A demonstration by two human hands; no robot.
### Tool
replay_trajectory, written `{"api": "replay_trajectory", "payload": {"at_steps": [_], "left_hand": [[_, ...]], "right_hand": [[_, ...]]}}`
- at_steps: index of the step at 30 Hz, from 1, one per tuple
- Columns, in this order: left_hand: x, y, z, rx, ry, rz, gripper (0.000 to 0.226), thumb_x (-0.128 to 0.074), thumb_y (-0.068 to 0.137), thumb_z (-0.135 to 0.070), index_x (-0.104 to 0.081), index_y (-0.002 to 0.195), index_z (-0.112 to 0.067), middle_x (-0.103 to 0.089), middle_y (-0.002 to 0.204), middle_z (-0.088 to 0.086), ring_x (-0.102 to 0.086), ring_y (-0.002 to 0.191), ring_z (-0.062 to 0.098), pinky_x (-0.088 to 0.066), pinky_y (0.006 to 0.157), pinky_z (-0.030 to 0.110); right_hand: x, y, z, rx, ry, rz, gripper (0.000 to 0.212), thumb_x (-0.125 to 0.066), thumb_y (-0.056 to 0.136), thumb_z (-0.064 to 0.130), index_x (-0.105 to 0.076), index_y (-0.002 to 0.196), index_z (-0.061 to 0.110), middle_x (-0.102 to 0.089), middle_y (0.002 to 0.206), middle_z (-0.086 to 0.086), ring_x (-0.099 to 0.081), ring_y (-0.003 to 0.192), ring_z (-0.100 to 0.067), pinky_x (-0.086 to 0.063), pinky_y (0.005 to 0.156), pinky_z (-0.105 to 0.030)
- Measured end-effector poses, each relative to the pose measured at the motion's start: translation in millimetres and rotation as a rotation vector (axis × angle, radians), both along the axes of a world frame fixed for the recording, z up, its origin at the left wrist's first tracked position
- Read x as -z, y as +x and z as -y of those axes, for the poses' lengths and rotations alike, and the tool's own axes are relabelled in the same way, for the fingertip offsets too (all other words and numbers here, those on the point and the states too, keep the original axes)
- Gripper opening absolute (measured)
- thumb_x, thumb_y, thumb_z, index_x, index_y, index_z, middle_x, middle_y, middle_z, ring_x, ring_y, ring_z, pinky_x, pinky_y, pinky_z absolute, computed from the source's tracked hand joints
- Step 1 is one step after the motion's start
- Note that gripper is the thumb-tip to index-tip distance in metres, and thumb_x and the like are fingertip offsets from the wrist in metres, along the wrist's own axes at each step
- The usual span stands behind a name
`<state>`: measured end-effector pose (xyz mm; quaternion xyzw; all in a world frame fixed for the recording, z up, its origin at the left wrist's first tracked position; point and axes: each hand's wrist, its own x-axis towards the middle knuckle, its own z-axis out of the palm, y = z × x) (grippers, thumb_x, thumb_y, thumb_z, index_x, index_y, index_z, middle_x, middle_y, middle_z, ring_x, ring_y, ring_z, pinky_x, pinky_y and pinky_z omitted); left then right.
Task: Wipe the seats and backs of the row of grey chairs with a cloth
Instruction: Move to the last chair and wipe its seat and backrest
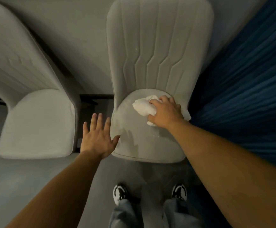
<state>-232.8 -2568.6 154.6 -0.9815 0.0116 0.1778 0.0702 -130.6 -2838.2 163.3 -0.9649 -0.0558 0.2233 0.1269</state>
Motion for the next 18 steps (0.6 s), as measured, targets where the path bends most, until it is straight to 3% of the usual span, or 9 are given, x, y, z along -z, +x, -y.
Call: {"api": "replay_trajectory", "payload": {"at_steps": [4,9,14,18], "left_hand": [[49.7,16.3,26.9,0.032,-0.009,0.057,0.093,0.002,0.082,-0.084,0.002,0.156,-0.027,0.015,0.16,0.005,0.03,0.142,0.028,0.009,0.115,0.058],[123.4,30.2,22.5,-0.012,0.027,0.067,0.096,0.001,0.08,-0.086,-0.001,0.156,-0.027,0.008,0.163,0.006,0.03,0.142,0.027,0.011,0.114,0.058],[195.8,44.1,-3.2,-0.087,-0.009,0.074,0.098,-0.001,0.078,-0.09,0.007,0.155,-0.029,0.013,0.161,0.003,0.033,0.141,0.024,0.012,0.114,0.057],[237.5,58.0,-8.1,-0.108,-0.108,0.094,0.097,-0.004,0.079,-0.089,0.011,0.155,-0.03,0.007,0.163,0.004,0.023,0.145,0.024,0.008,0.116,0.056]], "right_hand": [[61.7,19.2,8.7,-0.029,0.016,-0.015,0.075,-0.063,0.075,0.066,-0.039,0.144,0.046,-0.031,0.15,-0.001,-0.027,0.131,-0.031,-0.028,0.102,-0.054],[142.1,28.4,7.9,-0.118,-0.023,-0.092,0.094,-0.054,0.073,0.087,-0.02,0.154,0.053,0.001,0.168,0.005,0.005,0.152,-0.029,0.001,0.113,-0.068],[220.7,38.9,4.0,-0.217,-0.104,-0.046,0.088,-0.034,0.081,0.09,-0.003,0.155,0.055,0.01,0.17,0.006,0.016,0.153,-0.033,0.01,0.113,-0.071],[255.8,70.8,-8.4,-0.202,-0.095,0.125,0.097,-0.021,0.072,0.096,-0.006,0.156,0.051,0.002,0.17,0.003,0.008,0.154,-0.034,0.006,0.115,-0.07]]}}
